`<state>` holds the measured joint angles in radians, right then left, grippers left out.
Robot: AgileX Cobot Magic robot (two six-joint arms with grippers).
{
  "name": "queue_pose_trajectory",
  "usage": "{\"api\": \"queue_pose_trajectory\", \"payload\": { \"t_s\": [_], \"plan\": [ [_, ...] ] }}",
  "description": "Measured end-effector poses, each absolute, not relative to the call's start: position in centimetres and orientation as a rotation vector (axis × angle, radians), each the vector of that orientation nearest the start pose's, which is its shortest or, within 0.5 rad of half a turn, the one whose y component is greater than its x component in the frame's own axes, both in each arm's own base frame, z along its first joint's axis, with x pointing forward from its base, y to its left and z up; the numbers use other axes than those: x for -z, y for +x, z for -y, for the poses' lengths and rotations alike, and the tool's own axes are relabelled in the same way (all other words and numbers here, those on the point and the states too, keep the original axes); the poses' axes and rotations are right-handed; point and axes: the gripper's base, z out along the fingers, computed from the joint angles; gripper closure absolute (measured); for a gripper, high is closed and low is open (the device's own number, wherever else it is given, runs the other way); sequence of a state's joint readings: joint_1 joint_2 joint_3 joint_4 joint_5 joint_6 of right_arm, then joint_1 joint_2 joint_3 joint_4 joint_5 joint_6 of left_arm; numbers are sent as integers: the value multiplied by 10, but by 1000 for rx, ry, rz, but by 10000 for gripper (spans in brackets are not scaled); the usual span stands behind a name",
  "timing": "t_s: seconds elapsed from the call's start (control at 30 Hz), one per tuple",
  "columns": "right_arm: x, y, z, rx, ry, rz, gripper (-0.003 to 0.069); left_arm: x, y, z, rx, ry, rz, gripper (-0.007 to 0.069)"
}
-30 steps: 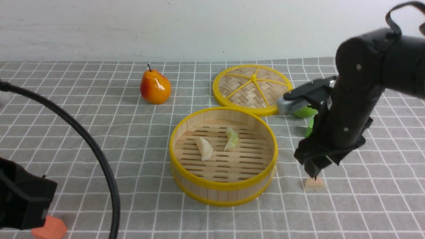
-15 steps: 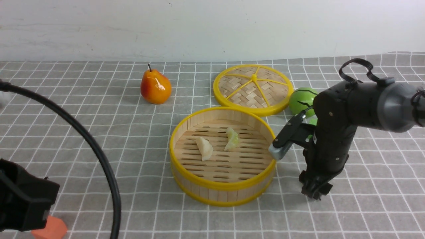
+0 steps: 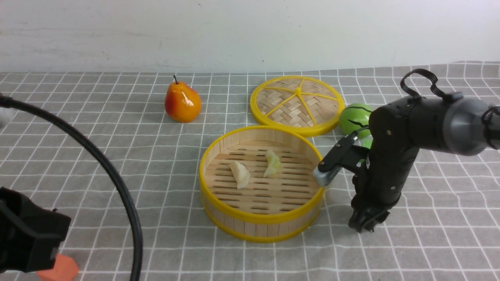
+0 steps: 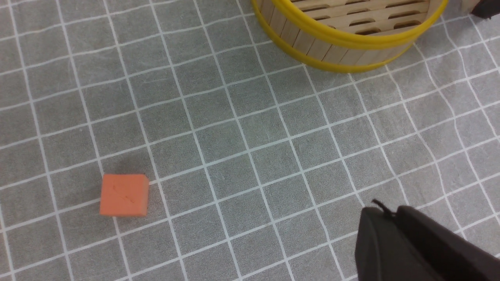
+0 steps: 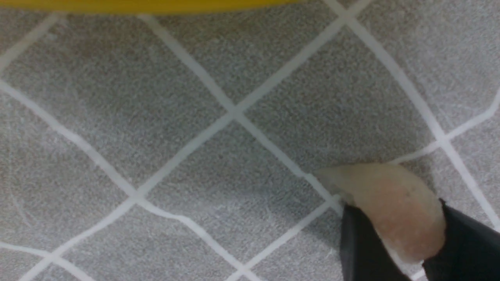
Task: Put the dumplings into the steamer on the table with the grey tablecloth.
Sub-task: 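Reach for and grasp a dumpling lying on the table beside the steamer, then place the dumpling in the bamboo steamer basket with the right gripper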
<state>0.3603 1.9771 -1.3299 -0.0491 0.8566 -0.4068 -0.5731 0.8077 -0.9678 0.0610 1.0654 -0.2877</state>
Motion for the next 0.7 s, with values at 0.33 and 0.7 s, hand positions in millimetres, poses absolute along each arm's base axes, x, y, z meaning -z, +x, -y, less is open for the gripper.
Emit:
{"api": "queue_pose_trajectory", "payload": {
  "t_s": [0.33, 0.7],
  "plan": [
    [-201, 362, -137, 12, -1044, -2762, 452, -369, 113, 67, 319, 356, -2401, 572],
    [-274, 345, -225, -287, -908, -2619, 457, -370, 114, 68, 324, 355, -2392, 568]
  ]
}}
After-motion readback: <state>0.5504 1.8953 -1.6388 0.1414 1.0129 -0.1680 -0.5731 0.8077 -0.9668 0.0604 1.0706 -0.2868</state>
